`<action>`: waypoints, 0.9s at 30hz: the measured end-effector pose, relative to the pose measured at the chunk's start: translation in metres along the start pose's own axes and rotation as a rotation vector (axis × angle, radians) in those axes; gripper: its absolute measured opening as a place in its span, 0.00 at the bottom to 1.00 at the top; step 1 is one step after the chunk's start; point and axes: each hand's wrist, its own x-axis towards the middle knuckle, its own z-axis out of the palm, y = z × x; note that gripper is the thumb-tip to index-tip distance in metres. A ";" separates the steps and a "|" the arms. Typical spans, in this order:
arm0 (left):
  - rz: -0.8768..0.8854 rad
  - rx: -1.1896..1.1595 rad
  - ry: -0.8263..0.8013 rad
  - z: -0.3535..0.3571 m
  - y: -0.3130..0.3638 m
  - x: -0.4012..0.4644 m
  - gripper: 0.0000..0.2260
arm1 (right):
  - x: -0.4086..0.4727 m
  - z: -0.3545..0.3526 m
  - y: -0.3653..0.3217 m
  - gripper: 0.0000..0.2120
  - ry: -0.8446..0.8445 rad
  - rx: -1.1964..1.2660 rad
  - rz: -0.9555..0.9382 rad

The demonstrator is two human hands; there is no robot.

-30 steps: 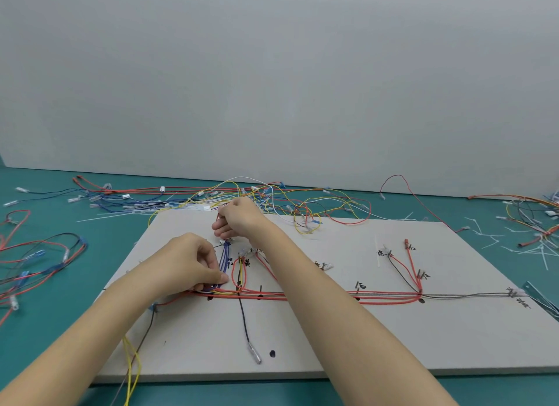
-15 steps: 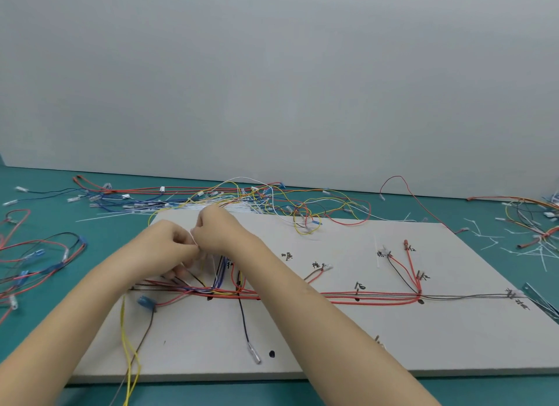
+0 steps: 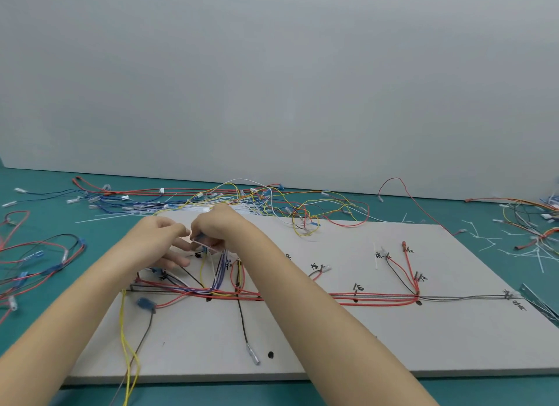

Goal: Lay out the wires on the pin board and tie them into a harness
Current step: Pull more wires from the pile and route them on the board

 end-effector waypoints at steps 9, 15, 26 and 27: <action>-0.001 -0.092 -0.006 0.000 -0.013 0.009 0.06 | -0.004 -0.007 0.008 0.20 -0.171 0.309 0.146; 0.121 0.088 0.080 0.006 -0.011 0.006 0.10 | -0.002 -0.009 0.011 0.15 -0.140 0.287 0.136; 0.224 0.297 0.273 -0.005 -0.018 0.015 0.09 | -0.002 -0.010 0.010 0.18 -0.157 0.215 0.140; 0.200 0.311 0.271 -0.010 -0.019 0.017 0.10 | -0.002 -0.009 0.009 0.17 -0.159 0.203 0.140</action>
